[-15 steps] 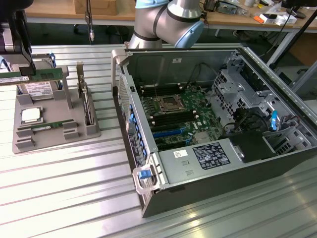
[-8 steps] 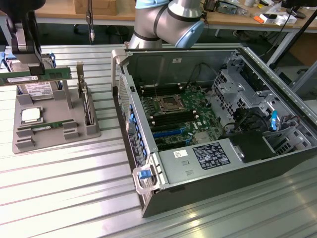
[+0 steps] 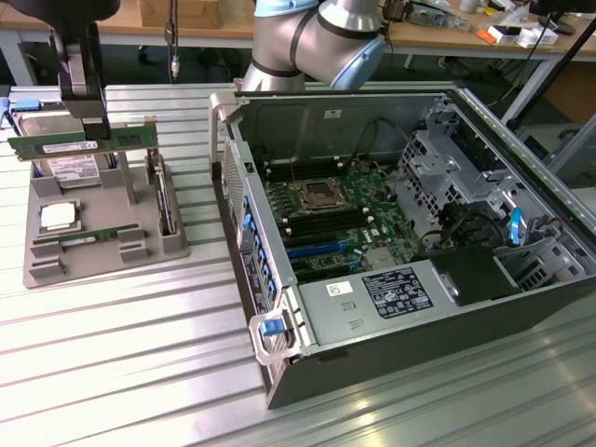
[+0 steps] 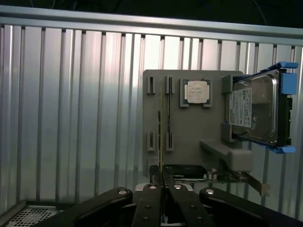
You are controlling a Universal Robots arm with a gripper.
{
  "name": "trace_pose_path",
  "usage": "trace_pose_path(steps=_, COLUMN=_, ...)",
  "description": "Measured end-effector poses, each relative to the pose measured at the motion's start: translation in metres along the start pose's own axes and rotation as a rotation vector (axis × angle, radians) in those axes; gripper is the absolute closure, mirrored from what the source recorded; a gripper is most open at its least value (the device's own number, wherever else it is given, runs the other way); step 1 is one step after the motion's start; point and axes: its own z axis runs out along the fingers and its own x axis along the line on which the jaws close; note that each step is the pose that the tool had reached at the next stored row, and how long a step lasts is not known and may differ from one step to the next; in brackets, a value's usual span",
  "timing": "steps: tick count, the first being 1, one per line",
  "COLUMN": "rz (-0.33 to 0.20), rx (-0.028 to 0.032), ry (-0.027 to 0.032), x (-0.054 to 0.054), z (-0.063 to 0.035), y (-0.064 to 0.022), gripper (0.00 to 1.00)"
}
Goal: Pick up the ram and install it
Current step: 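Pick up the ram and move it above insertion slot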
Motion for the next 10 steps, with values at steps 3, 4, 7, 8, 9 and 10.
trace_pose_path(steps=3, rz=0.000, rx=0.0000, ry=0.0001, x=0.000, z=-0.0002, y=-0.0046, gripper=0.88)
trace_pose_path(steps=4, rz=0.000, rx=0.0000, ry=0.0002, x=0.000, z=-0.0003, y=-0.0062, gripper=0.88)
trace_pose_path(steps=7, rz=0.000, rx=0.0000, ry=0.0003, x=0.001, z=-0.0005, y=-0.0108, gripper=0.88)
trace_pose_path(steps=8, rz=0.000, rx=0.0000, ry=0.0003, x=0.001, z=-0.0005, y=-0.0120, gripper=0.88)
trace_pose_path(steps=9, rz=0.000, rx=0.0000, ry=0.0003, x=0.001, z=-0.0006, y=-0.0136, gripper=0.88)
trace_pose_path(steps=10, rz=0.000, rx=0.0000, ry=0.0003, x=0.001, z=-0.0006, y=-0.0146, gripper=0.88)
